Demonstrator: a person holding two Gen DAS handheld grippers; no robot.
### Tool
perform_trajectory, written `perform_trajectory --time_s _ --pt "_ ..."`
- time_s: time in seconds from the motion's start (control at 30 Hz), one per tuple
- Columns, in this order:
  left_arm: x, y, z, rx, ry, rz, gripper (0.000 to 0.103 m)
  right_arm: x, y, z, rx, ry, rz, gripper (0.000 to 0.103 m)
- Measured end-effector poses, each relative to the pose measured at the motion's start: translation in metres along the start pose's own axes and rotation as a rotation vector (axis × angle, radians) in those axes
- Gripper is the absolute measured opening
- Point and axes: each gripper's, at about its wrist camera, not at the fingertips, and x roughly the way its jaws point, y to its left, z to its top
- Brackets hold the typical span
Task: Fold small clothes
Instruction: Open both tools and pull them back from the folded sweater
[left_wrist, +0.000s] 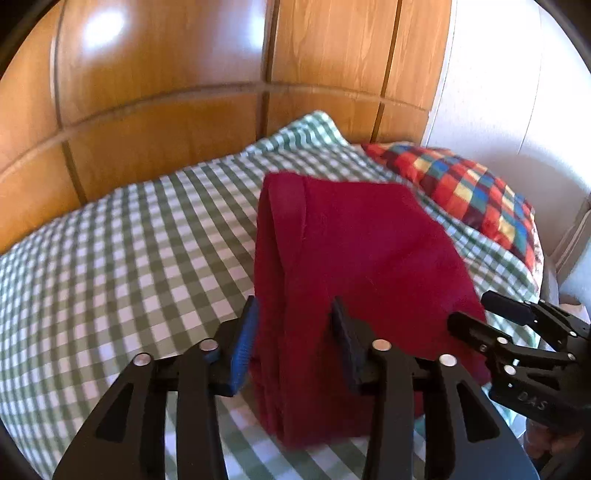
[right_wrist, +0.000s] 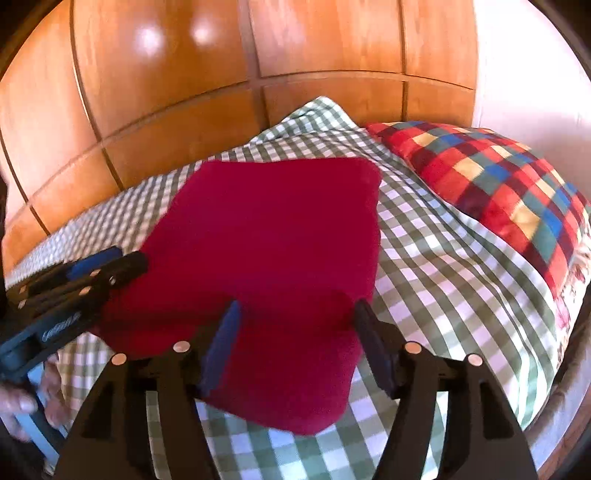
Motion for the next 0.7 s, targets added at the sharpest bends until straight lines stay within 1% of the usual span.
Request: perform_trajectory --time_s 0.07,0.1,0.17,0.2,0.23,0.27,0.33,0.37,0.5,0.53,0.57,0.7 --pt "-0.018 -0.001 -0.003 -0.011 -0.036 0.015 0.058 -0.014 0.003 0.0 0.012 -0.032 -0.017 0.075" --pt "-0.028 -0.002 -0.004 -0.015 -0.057 0.027 0.061 -0.02 0.005 0.001 0.014 -0.048 -0.023 0.078" --pt "-0.044 -0.003 -0.008 -0.019 -0.084 0.049 0.073 -0.032 0.009 -0.001 0.029 -0.077 -0.032 0.087" --pt "-0.052 -0.005 -0.01 -0.021 -0.094 0.056 0.076 -0.036 0.011 -0.001 0.034 -0.089 -0.036 0.089" --pt "-0.057 -0.007 -0.011 -0.023 -0.101 0.063 0.083 -0.043 0.014 -0.003 0.038 -0.108 -0.048 0.093" --pt "-0.067 -0.009 -0.014 -0.025 -0.12 0.087 0.087 -0.048 0.016 -0.003 0.041 -0.119 -0.063 0.095" --pt "-0.081 -0.01 -0.018 -0.032 -0.141 0.11 0.089 -0.057 0.02 -0.005 0.055 -0.136 -0.091 0.099" --pt "-0.087 -0.01 -0.019 -0.037 -0.145 0.109 0.091 -0.061 0.021 -0.007 0.067 -0.142 -0.098 0.1" --pt "-0.104 -0.012 -0.027 -0.043 -0.157 0.137 0.093 -0.067 0.025 -0.014 0.075 -0.141 -0.141 0.1" --pt "-0.107 -0.012 -0.029 -0.046 -0.159 0.142 0.098 -0.069 0.027 -0.017 0.073 -0.139 -0.151 0.1" --pt "-0.111 -0.012 -0.031 -0.052 -0.159 0.151 0.099 -0.07 0.028 -0.019 0.07 -0.133 -0.164 0.1" --pt "-0.121 -0.009 -0.039 -0.071 -0.159 0.177 0.099 -0.073 0.031 -0.028 0.072 -0.123 -0.198 0.101"
